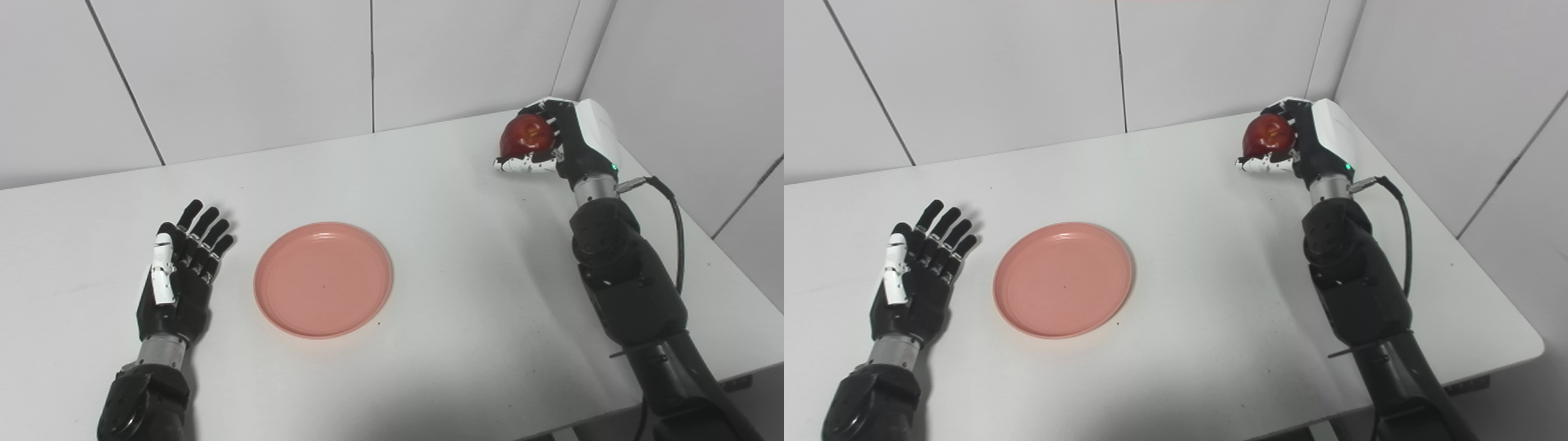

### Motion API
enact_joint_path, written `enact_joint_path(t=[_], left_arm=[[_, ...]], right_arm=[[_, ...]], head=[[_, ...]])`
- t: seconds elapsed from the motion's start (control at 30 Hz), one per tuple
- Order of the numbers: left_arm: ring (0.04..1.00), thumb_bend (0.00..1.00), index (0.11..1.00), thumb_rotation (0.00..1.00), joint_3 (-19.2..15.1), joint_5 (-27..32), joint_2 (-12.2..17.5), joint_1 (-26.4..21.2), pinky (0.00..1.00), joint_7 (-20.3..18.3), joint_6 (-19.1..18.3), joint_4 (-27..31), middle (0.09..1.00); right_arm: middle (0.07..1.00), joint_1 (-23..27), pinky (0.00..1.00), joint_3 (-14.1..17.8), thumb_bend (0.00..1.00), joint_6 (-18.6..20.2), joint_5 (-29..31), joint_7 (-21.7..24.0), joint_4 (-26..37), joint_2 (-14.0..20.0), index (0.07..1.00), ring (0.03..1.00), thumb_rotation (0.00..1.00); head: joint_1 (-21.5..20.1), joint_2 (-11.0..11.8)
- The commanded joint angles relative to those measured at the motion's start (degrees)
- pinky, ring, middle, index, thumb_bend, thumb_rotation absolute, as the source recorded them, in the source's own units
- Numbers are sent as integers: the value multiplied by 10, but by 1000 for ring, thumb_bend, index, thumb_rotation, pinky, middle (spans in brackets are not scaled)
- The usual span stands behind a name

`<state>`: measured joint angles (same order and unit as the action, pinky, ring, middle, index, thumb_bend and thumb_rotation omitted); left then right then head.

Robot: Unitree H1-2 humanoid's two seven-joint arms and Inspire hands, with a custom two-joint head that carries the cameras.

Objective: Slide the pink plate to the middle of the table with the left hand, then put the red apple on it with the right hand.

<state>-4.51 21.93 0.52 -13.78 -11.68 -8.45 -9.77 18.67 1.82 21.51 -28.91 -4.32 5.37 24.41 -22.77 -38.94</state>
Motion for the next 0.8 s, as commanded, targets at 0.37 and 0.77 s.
enact_joint_path(t=[0.37, 0.77], left_arm=[[877, 364, 866, 1000, 14, -36, -31, 17, 884, 38, -23, 9, 880], [879, 360, 864, 1000, 21, -53, -58, 14, 878, 67, -28, 19, 881]], right_arm=[[493, 56, 377, -62, 512, 19, -46, 60, 100, -38, 486, 454, 125], [488, 87, 355, -121, 514, 0, -46, 94, 102, -104, 486, 431, 127]], head=[[75, -6], [156, -18]])
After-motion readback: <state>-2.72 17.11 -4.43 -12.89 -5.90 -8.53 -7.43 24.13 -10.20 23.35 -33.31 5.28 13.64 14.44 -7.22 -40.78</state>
